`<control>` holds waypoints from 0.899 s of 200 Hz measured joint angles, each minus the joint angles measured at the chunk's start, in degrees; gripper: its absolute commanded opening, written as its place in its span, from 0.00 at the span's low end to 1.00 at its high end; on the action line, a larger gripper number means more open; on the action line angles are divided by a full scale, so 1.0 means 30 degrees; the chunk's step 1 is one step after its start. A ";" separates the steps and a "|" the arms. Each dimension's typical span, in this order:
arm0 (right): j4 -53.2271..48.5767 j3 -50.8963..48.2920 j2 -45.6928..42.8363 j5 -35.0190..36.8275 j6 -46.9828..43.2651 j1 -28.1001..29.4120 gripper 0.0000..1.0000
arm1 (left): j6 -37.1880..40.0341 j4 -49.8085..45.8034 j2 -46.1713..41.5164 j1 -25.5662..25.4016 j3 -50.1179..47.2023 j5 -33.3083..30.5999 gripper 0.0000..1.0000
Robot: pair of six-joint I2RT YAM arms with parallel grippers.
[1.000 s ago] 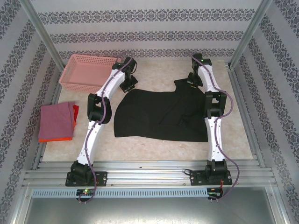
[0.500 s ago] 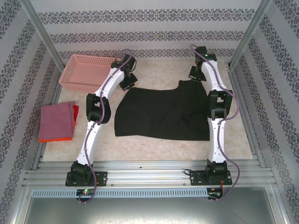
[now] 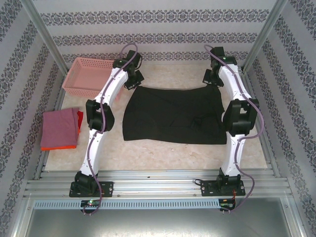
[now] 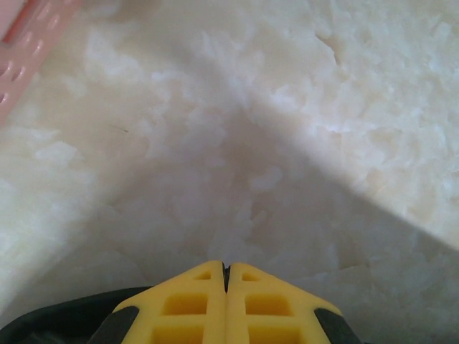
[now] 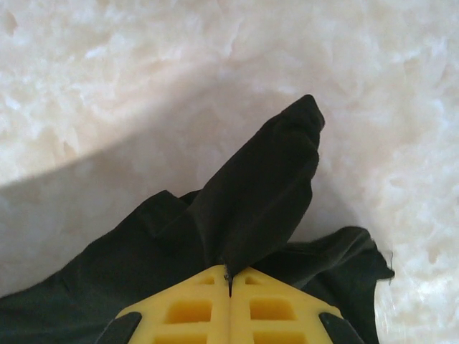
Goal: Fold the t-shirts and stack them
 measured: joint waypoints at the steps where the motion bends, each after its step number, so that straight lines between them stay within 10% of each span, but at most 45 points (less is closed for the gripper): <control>1: 0.0007 -0.0051 -0.0029 0.0000 0.0000 0.0022 0.00 | 0.0007 -0.0007 -0.0015 0.0000 -0.0022 0.0000 0.00; 180: 0.1610 -1.1854 -0.9267 0.0007 0.0000 0.0874 0.00 | 0.0262 0.4459 -0.9231 -0.0058 -1.5956 0.0750 0.00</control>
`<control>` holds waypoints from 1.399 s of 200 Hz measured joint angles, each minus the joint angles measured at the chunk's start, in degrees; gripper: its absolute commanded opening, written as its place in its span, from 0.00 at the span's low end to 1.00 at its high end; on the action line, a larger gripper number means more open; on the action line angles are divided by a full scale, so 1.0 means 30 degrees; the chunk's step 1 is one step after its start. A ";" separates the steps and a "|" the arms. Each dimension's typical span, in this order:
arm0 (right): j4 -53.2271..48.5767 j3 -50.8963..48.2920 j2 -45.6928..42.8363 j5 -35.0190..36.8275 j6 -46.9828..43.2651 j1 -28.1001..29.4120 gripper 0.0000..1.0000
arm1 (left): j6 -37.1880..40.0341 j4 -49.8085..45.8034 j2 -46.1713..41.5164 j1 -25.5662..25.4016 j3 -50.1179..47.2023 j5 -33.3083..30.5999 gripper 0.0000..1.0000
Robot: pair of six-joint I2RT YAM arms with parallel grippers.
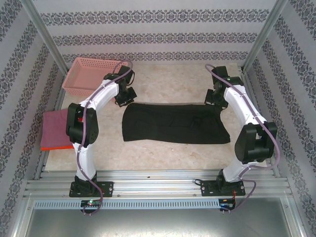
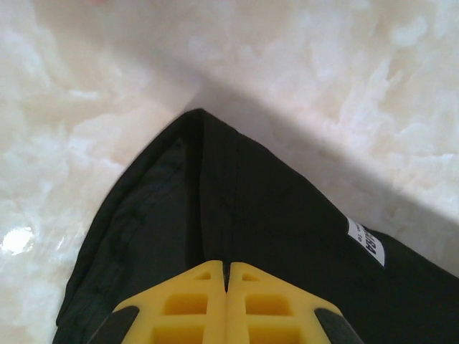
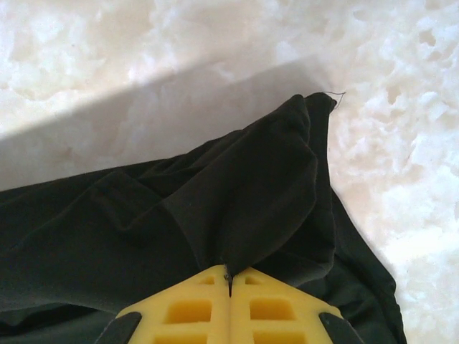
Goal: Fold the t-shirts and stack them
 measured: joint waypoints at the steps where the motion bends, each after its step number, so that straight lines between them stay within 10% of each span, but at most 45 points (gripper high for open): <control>1: 0.0000 0.0000 0.0000 0.0000 0.0000 0.0000 0.00 | -0.0015 0.0036 -0.0058 0.0000 -0.0117 -0.0007 0.00; 280: 0.1479 -0.5770 -0.1326 0.0066 -0.0255 0.0058 0.00 | -0.1865 0.1843 -0.3206 -0.1501 -0.8189 0.0124 0.00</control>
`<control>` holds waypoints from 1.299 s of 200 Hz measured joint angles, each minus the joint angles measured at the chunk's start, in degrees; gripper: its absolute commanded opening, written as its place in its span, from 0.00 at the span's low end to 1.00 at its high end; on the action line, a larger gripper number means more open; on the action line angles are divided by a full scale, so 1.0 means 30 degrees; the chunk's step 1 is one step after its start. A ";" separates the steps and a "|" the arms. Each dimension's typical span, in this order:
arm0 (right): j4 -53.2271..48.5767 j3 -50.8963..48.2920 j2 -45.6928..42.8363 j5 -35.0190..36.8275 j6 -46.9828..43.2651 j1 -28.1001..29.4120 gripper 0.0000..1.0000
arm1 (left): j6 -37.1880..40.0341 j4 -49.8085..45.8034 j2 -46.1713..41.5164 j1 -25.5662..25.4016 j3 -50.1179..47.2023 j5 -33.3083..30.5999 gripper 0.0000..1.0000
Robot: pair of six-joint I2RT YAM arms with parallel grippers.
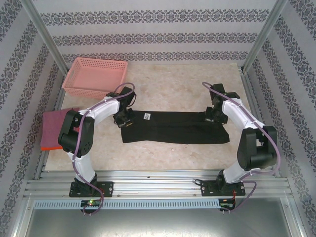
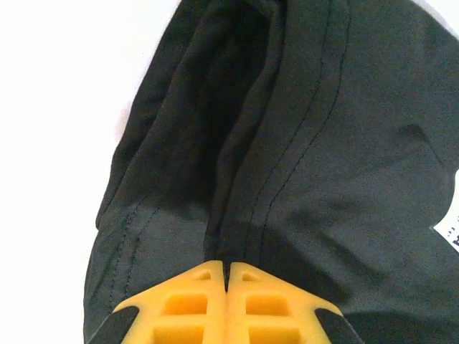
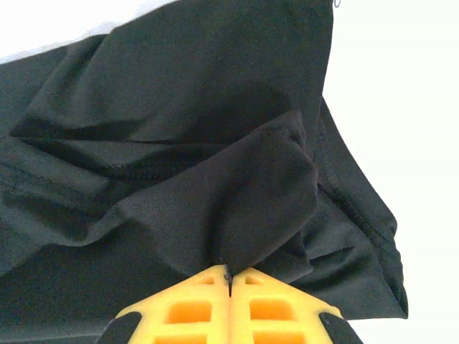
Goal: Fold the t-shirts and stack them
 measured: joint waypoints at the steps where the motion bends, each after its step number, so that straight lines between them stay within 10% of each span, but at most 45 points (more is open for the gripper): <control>1: 0.0007 -0.0007 0.0029 0.0000 0.0000 0.0000 0.00 | 0.0000 0.0007 0.0000 0.0000 -0.0015 0.0007 0.00; 65: 0.0087 -0.0328 0.0823 -0.0117 0.0350 0.0000 0.08 | -0.0379 0.0408 -0.0029 -0.0219 -0.0831 0.0007 0.09; 108: 0.0168 -0.0510 -0.0058 -0.0488 0.0532 -0.0015 0.46 | -0.0364 0.0386 -0.0823 -0.0328 -0.0991 -0.0029 0.21; 131: 0.0372 -0.0568 -0.1698 -0.0576 0.0342 -0.0095 0.60 | -0.0211 0.0291 -0.1836 -0.0605 -0.1042 0.0007 0.49; 162: 0.0976 -0.0284 -0.2404 -0.0794 0.0481 -0.0568 0.61 | 0.0692 -0.0007 -0.2499 -0.0882 -0.0641 0.0109 0.79; 260: 0.4444 -0.1596 0.1158 -0.3672 0.5850 -0.0794 0.54 | 0.1690 0.0860 0.5428 -0.0991 0.6958 0.1639 0.76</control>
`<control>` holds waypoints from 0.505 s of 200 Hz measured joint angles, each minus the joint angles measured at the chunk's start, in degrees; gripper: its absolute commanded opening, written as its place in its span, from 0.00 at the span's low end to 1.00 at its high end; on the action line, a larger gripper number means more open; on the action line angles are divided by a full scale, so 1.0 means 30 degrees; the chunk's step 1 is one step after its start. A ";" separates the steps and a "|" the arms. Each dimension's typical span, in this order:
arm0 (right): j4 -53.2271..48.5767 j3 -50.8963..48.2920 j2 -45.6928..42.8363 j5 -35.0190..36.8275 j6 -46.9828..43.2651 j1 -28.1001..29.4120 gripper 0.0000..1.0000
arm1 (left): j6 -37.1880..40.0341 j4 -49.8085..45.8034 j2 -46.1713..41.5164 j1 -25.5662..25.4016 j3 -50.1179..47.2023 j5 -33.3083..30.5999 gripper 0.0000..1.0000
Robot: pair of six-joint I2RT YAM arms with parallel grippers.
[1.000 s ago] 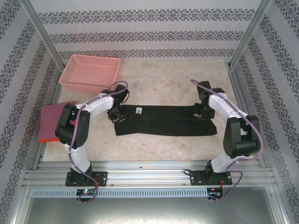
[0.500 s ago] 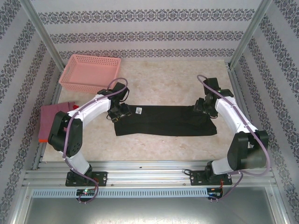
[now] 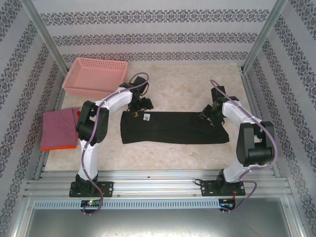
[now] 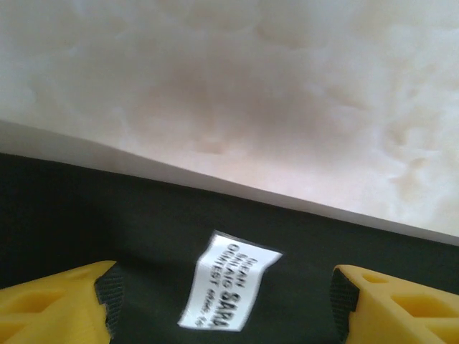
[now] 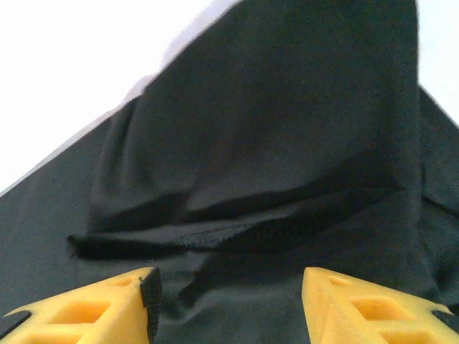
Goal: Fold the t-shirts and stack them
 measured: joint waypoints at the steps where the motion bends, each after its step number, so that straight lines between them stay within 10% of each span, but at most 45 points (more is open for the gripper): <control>1: 0.0029 0.0000 0.0044 0.0000 0.0036 0.0000 0.54 | 0.0000 0.0000 0.0022 0.0000 -0.0029 0.0007 0.76; 101: 0.0911 0.5246 0.6317 0.0102 0.1151 0.0036 0.54 | 0.0860 0.0525 -0.3504 -0.1049 -0.6368 0.0073 0.78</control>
